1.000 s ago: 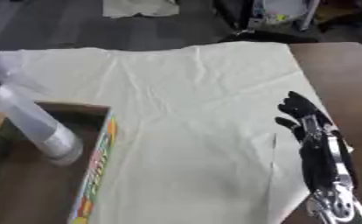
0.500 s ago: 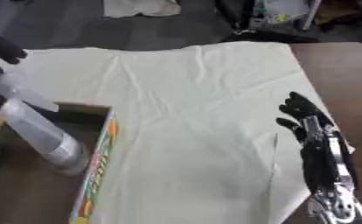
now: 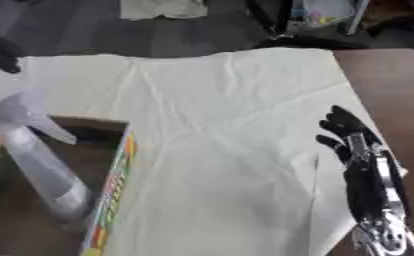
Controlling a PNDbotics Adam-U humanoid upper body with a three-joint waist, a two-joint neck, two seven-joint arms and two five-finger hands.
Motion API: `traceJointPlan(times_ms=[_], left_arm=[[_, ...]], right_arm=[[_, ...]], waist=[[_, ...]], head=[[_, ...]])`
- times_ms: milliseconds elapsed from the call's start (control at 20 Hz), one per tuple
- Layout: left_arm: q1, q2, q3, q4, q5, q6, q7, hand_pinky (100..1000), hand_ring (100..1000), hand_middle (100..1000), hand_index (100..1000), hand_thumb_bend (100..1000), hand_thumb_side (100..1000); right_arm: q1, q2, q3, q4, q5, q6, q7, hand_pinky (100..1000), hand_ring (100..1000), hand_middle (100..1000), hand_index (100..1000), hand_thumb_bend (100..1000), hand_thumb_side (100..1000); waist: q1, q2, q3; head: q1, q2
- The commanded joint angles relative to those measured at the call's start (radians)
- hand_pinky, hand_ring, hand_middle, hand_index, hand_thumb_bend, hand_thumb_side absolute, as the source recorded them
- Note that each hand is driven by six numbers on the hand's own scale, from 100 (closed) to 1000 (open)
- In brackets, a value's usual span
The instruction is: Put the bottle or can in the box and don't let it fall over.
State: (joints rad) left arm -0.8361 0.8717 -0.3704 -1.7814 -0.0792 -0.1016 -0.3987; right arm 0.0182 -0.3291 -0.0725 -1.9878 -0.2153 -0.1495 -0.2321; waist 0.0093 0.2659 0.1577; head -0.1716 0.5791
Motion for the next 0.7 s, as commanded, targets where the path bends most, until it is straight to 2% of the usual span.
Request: traceJointPlan(times_ms=[50, 350, 400, 550, 700], left_arm=[[-0.011, 0.025, 0.028, -0.018, 0.014, 0.004, 0.009, 963, 857, 849, 814, 100, 603], [0.001, 0.021, 0.070, -0.054, 0.078, 0.029, 0.048, 965, 846, 837, 784, 100, 554], [0.008, 0.019, 0.093, -0.065, 0.111, 0.040, 0.072, 964, 840, 832, 766, 100, 516], [0.036, 0.021, 0.175, -0.104, 0.245, 0.081, 0.157, 967, 836, 826, 748, 100, 533], [0.086, 0.035, 0.259, -0.160, 0.380, 0.093, 0.253, 963, 828, 817, 739, 100, 551]], right_arm=[[-0.006, -0.007, 0.000, -0.012, 0.005, 0.003, -0.002, 782, 840, 905, 745, 100, 805], [-0.007, -0.009, -0.003, -0.012, 0.002, 0.000, -0.006, 781, 837, 902, 744, 100, 799], [-0.006, -0.013, -0.005, -0.012, 0.001, -0.006, -0.007, 781, 838, 902, 745, 100, 787], [0.001, -0.032, -0.012, -0.012, 0.003, -0.042, -0.003, 781, 839, 901, 746, 100, 767], [0.009, -0.051, -0.019, -0.012, 0.007, -0.088, 0.001, 782, 839, 901, 747, 100, 743]], waist=[[0.000, -0.011, 0.001], [0.001, -0.010, 0.003], [0.002, -0.011, 0.003], [0.003, -0.013, 0.003], [0.002, -0.013, 0.005]], head=[[0.005, -0.012], [0.002, -0.014], [-0.001, -0.012], [-0.019, -0.009], [-0.033, -0.010]])
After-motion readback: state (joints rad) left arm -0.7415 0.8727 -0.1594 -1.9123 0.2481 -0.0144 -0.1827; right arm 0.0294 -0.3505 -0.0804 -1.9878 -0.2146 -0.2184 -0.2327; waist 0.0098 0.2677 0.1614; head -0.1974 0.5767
